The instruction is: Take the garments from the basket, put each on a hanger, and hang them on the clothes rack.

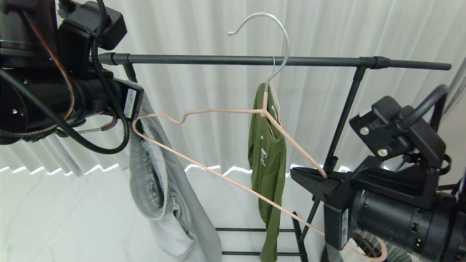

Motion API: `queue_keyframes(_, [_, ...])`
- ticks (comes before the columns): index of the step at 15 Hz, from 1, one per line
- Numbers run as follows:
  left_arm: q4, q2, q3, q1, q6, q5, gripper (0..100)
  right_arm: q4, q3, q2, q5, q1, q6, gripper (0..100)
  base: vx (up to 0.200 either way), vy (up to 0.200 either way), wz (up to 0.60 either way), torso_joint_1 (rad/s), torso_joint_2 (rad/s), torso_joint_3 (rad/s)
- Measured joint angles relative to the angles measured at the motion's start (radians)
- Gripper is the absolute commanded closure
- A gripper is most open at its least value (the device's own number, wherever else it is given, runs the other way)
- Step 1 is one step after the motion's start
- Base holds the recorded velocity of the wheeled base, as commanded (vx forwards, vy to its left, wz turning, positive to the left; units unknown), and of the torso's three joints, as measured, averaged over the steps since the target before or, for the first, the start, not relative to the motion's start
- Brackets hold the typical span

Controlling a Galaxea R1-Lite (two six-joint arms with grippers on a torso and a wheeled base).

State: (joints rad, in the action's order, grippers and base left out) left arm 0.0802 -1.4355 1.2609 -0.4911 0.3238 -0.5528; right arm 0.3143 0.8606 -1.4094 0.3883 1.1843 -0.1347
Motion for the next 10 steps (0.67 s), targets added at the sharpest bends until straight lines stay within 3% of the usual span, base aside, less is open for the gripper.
queue_keyframes(5, [0.002, -0.03, 0.009, -0.017, -0.083, 0.0, 100, 0.051, 0.065, -0.088, 0.017, -0.046, -0.009, 100, 0.0, 0.0, 0.0, 0.0, 0.0, 0.0])
queue_keyframes(10, [0.002, -0.052, 0.028, -0.019, -0.106, -0.001, 100, 0.027, 0.086, -0.113, 0.009, 0.054, -0.13, 100, 0.0, 0.0, 0.0, 0.0, 0.0, 0.0])
